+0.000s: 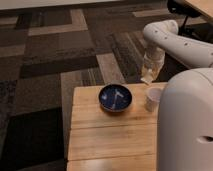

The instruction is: Place the white sponge in the ceramic bowl

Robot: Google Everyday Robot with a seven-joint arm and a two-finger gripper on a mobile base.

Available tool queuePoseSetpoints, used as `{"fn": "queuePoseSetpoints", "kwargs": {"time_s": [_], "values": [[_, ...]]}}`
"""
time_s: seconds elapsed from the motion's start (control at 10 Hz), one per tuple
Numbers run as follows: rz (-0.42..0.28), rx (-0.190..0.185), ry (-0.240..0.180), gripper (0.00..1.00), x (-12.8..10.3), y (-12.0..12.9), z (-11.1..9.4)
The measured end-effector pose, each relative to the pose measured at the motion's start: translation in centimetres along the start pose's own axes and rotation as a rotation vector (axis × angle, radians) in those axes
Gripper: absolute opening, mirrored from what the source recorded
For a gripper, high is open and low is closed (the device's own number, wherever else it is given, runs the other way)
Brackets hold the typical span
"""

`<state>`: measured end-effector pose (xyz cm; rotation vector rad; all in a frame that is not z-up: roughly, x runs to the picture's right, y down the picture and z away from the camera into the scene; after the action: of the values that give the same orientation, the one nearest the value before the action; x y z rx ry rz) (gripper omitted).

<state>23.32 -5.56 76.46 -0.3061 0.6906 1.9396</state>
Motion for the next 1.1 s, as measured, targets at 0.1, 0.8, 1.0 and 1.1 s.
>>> {"fn": "queuePoseSetpoints", "kwargs": {"time_s": [0.1,0.8,1.0,1.1], "values": [[-0.026,0.006,-0.015,0.0,-0.1,0.6,0.0],[-0.41,0.004,-0.062,0.0,6.3,8.6,1.0],[-0.5,-0.019,-0.032,0.0,8.4,10.5,2.0],[-0.533,-0.027,-0.023,0.0,9.0,11.3,2.4]]}}
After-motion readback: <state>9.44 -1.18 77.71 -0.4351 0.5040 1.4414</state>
